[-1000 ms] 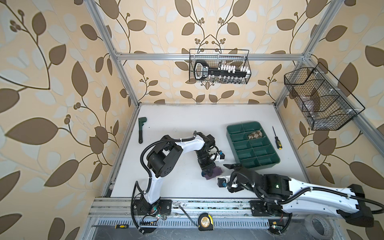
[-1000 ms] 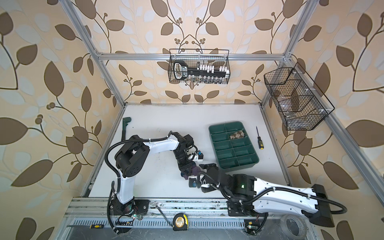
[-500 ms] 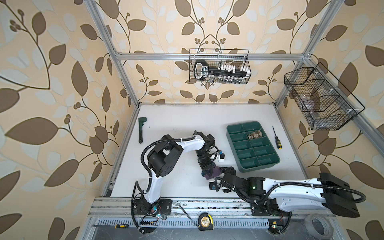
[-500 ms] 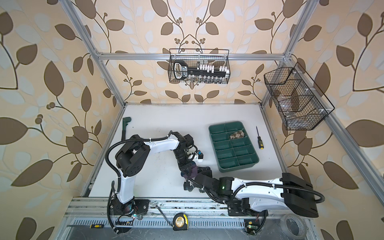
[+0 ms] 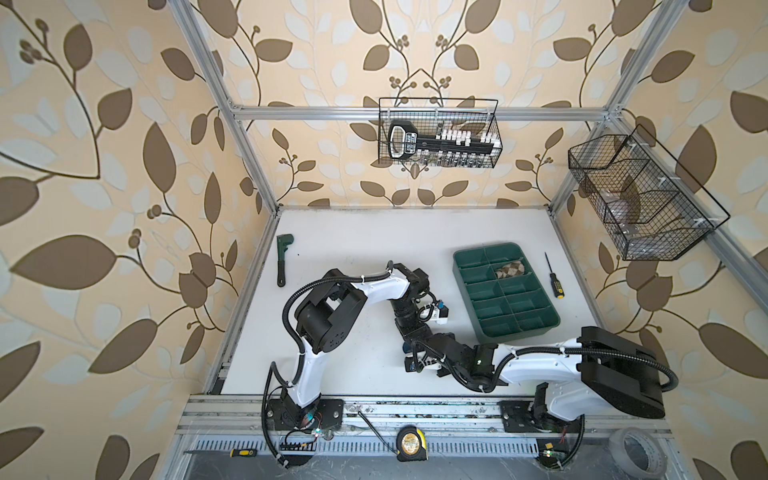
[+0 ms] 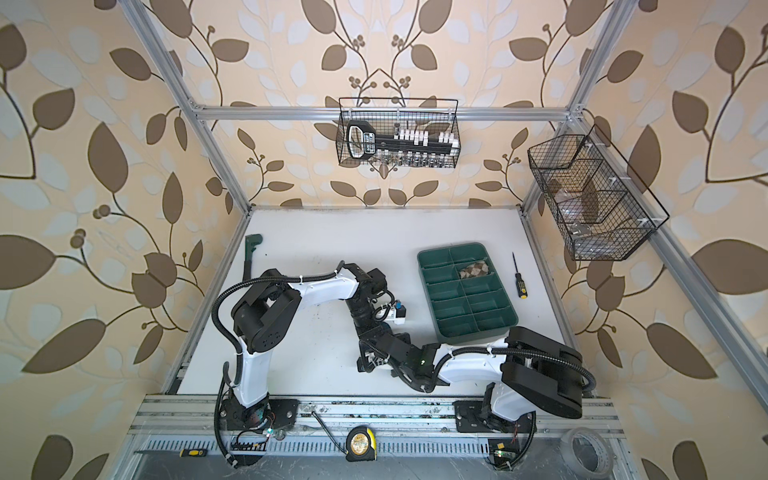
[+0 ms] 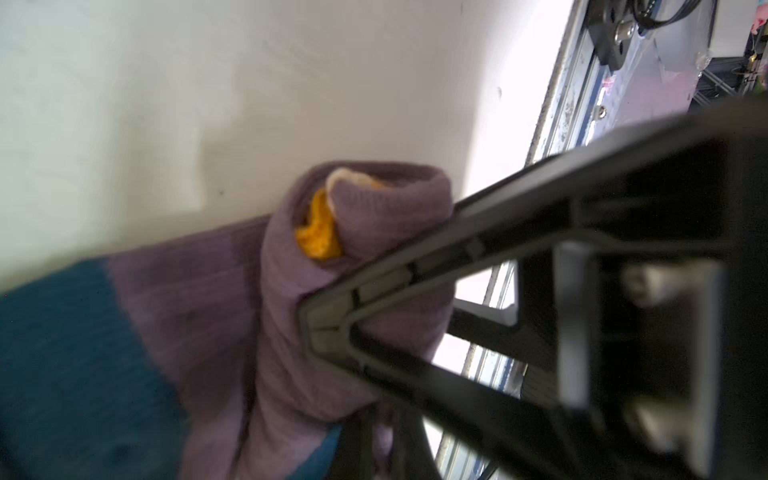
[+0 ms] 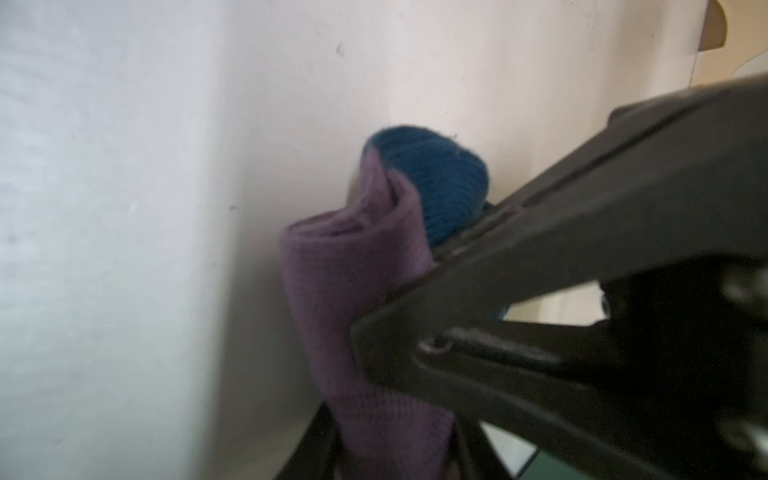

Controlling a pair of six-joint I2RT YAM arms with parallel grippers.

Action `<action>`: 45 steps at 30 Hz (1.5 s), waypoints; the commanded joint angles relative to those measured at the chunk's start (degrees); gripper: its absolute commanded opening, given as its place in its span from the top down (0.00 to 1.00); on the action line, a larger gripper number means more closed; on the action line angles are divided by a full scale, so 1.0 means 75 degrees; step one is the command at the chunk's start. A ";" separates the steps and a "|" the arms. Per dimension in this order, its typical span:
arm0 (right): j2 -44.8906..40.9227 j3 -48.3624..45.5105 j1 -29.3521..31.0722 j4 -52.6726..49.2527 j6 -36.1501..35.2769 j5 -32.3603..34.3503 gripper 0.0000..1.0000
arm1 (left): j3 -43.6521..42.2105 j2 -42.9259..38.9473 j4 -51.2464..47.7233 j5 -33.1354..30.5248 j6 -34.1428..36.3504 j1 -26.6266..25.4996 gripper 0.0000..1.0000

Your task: Roll the socks

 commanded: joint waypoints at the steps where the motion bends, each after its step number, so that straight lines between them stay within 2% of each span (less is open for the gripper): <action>1: 0.0239 0.0302 -0.0022 -0.0593 0.0124 -0.0560 0.99 | -0.0336 -0.0199 0.0133 -0.0710 -0.0190 0.0012 0.96; 6: 0.0222 0.0772 -0.0189 -0.1961 0.0647 -0.0941 1.00 | -0.0722 -0.1926 0.0916 -0.1442 -0.0595 0.0056 0.70; 9: 0.0193 0.0929 -0.0353 -0.2546 0.0823 -0.1278 1.00 | -0.0896 -0.3111 0.1075 -0.2035 -0.0668 0.0145 0.67; 10: 0.0226 0.1013 -0.0431 -0.2748 0.0886 -0.1444 1.00 | -0.0945 -0.3546 0.1101 -0.2422 -0.0696 0.0184 0.67; 13: 0.0435 0.1372 -0.0684 -0.3386 0.1062 -0.1877 1.00 | -0.1292 -0.5135 0.1473 -0.4477 -0.0939 0.0243 0.68; 15: 0.0593 0.1652 -0.0869 -0.3719 0.1138 -0.2318 1.00 | -0.1697 -0.6419 0.1891 -0.5933 -0.0987 0.0258 0.62; 16: 0.0667 0.1809 -0.0976 -0.3931 0.1160 -0.2588 1.00 | -0.1925 -0.7110 0.2138 -0.6498 -0.0879 0.0258 0.56; 18: 0.0881 0.2130 -0.1164 -0.4316 0.1209 -0.3049 1.00 | -0.2300 -0.8398 0.2322 -0.6872 -0.0281 0.0264 0.48; 20: 0.1257 0.2569 -0.1471 -0.4905 0.1215 -0.3778 1.00 | -0.2398 -0.9550 0.2553 -0.7248 -0.0159 0.0270 0.23; 22: 0.1775 0.3060 -0.1827 -0.5518 0.1297 -0.4589 1.00 | -0.2078 -1.0234 0.2275 -0.7077 -0.0068 0.0270 0.06; 23: 0.2102 0.3334 -0.2035 -0.5856 0.1313 -0.5024 1.00 | -0.1847 -1.0454 0.2081 -0.6830 -0.0127 0.0270 0.01; 27: 0.3326 0.4225 -0.2546 -0.6746 0.1430 -0.6489 1.00 | -0.1229 -1.0767 0.1325 -0.5682 -0.0578 0.0270 0.01; 29: 0.3935 0.4633 -0.2675 -0.7113 0.1409 -0.6940 1.00 | -0.1015 -1.0603 0.0660 -0.4478 -0.0305 0.0270 0.01; 32: 0.4575 0.4968 -0.2849 -0.7340 0.1453 -0.6993 1.00 | -0.1406 -1.0356 0.0218 -0.3689 0.0310 0.0099 0.11; 35: 0.5005 0.5152 -0.3093 -0.7285 0.1665 -0.6592 1.00 | -0.2156 -0.9884 0.0269 -0.3732 0.0519 0.0031 0.22; 37: 0.5184 0.5265 -0.3216 -0.7244 0.1852 -0.6290 1.00 | -0.2815 -0.9673 0.0748 -0.4082 0.0411 -0.0264 0.23; 39: 0.5243 0.5313 -0.3277 -0.7193 0.1889 -0.6118 1.00 | -0.3620 -0.9567 0.1525 -0.4922 0.0379 -0.1007 0.23; 42: 0.5226 0.5337 -0.3309 -0.7027 0.1934 -0.6023 1.00 | -0.4794 -0.9000 0.2843 -0.6819 0.0462 -0.2833 0.23; 45: 0.5246 0.5391 -0.3303 -0.6967 0.1933 -0.6081 1.00 | -0.5366 -0.7893 0.4050 -0.7789 0.0465 -0.3953 0.25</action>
